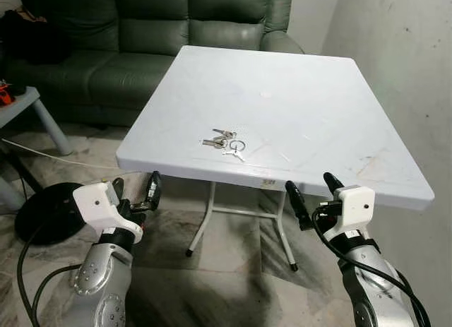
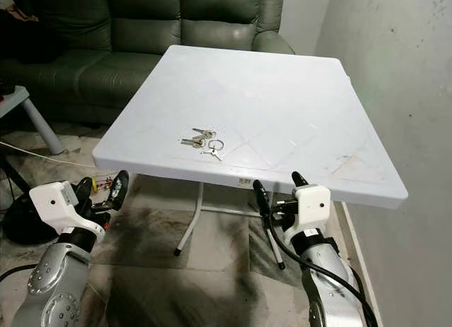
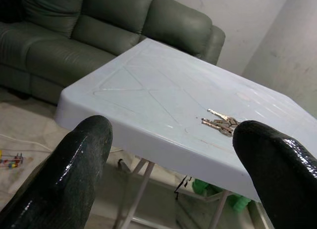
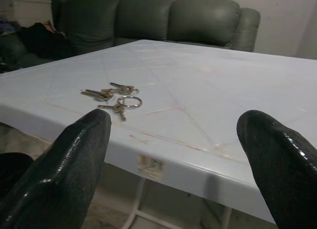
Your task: Hang keys on a hook
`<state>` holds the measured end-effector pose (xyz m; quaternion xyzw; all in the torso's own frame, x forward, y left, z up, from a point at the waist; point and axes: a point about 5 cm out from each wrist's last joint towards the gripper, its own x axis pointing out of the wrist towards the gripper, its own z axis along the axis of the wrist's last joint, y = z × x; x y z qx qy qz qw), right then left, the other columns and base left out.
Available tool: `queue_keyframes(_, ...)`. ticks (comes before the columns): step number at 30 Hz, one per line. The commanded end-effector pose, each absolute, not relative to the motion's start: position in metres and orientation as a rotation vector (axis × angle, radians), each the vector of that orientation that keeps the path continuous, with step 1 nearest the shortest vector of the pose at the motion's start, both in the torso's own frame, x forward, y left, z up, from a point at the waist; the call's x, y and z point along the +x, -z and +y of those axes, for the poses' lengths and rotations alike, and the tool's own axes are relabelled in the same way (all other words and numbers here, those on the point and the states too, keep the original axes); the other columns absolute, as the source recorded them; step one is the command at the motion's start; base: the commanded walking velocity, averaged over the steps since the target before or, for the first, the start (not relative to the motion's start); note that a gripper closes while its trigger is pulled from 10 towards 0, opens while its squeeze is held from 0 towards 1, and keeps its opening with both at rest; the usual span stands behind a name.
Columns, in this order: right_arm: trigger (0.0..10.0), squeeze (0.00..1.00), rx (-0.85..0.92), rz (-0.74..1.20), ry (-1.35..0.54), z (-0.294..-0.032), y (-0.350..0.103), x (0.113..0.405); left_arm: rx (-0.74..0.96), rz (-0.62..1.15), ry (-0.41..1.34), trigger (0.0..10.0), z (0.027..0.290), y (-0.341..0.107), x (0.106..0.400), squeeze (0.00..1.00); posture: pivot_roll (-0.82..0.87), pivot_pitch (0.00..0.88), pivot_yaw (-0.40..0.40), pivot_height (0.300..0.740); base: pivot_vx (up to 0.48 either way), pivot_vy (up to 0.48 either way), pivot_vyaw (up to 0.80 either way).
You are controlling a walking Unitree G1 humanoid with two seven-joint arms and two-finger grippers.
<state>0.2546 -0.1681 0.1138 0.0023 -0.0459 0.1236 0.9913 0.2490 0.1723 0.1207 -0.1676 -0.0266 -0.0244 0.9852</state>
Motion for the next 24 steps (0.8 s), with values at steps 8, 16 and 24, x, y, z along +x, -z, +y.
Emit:
queue_keyframes(8,10.0,0.00,0.004,-0.108,-0.264,-0.1662,-0.1197,0.2525,-0.341,-0.048,0.047,10.0,0.1724,-0.1215,0.2485,0.00,0.02,0.000,-0.047,0.732,0.000,0.470,0.00)
queue_keyframes(16,10.0,0.00,0.004,-0.104,-0.270,-0.1657,-0.1196,0.2515,-0.347,-0.048,0.047,10.0,0.1716,-0.1214,0.2483,0.00,0.02,0.000,-0.049,0.732,0.000,0.480,0.00)
queue_keyframes(24,10.0,0.00,0.003,-0.100,-0.271,-0.1656,-0.1198,0.2511,-0.353,-0.045,0.045,10.0,0.1712,-0.1210,0.2483,0.00,0.02,0.000,-0.052,0.732,0.000,0.480,0.00)
